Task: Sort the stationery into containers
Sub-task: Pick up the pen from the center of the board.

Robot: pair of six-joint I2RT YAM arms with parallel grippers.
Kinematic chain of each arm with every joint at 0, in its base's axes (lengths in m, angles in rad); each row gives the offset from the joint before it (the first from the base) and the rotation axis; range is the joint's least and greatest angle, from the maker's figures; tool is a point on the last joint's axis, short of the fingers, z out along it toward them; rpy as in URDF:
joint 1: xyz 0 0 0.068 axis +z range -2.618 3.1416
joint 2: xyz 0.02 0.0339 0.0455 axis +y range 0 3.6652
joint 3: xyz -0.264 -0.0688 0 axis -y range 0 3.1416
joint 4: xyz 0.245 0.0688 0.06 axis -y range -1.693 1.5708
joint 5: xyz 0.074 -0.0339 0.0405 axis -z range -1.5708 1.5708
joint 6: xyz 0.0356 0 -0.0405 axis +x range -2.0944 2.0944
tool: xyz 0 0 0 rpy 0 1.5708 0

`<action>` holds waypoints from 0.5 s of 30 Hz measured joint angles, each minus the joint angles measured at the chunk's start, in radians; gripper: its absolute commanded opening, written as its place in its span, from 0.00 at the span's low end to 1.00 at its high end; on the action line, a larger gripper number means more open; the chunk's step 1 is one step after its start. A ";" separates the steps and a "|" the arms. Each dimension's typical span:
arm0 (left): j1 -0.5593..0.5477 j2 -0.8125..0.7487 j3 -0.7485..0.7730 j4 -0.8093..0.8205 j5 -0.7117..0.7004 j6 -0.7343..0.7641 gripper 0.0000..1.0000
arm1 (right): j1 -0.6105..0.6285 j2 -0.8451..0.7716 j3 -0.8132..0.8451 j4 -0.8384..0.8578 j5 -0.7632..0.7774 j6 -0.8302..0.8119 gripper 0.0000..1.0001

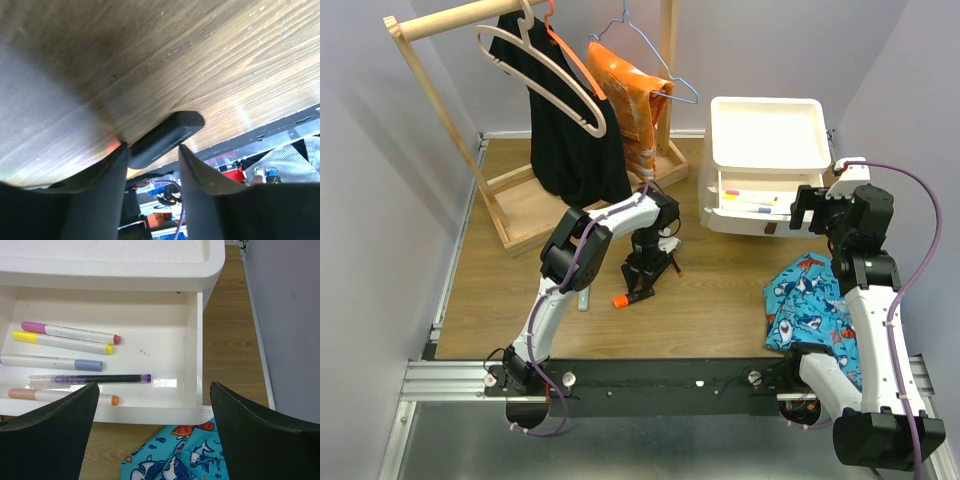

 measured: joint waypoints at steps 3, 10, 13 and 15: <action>0.000 0.000 -0.005 0.016 0.007 0.009 0.38 | 0.000 0.000 0.000 0.000 0.000 0.001 0.99; 0.009 -0.023 -0.067 0.022 0.002 0.022 0.31 | 0.000 -0.006 0.000 -0.003 0.000 0.000 0.99; 0.012 -0.032 -0.090 0.021 0.000 0.025 0.12 | 0.000 -0.017 0.000 -0.007 -0.001 0.000 0.99; 0.014 -0.041 -0.097 0.008 0.016 0.030 0.00 | 0.000 -0.027 0.000 -0.011 -0.001 0.001 0.99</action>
